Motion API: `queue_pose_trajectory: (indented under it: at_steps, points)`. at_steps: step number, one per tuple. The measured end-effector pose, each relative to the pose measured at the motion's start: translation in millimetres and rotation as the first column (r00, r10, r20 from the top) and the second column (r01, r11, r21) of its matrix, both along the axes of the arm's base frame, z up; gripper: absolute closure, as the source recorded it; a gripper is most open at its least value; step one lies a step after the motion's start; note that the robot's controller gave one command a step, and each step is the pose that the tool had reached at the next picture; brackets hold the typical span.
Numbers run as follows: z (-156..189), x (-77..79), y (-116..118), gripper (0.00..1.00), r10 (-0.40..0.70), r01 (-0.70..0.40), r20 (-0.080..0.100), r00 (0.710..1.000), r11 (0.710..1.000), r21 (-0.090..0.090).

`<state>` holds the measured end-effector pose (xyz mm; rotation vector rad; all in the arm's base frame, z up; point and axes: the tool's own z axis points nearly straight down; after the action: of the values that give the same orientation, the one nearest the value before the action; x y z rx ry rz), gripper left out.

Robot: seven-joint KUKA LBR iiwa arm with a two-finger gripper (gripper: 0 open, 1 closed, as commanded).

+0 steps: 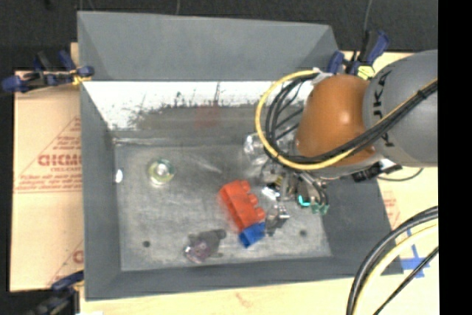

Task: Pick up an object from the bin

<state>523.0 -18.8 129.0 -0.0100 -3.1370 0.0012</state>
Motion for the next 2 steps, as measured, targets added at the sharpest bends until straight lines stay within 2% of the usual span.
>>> queue_pose_trajectory:
  at_steps: [1,2]
  points:
    - [-39.3,64.9,40.7,0.0,-0.091,0.091,0.018,0.996,0.996,0.007]
    - [-25.7,39.6,21.8,0.0,-0.276,0.276,0.012,0.961,0.961,0.005]
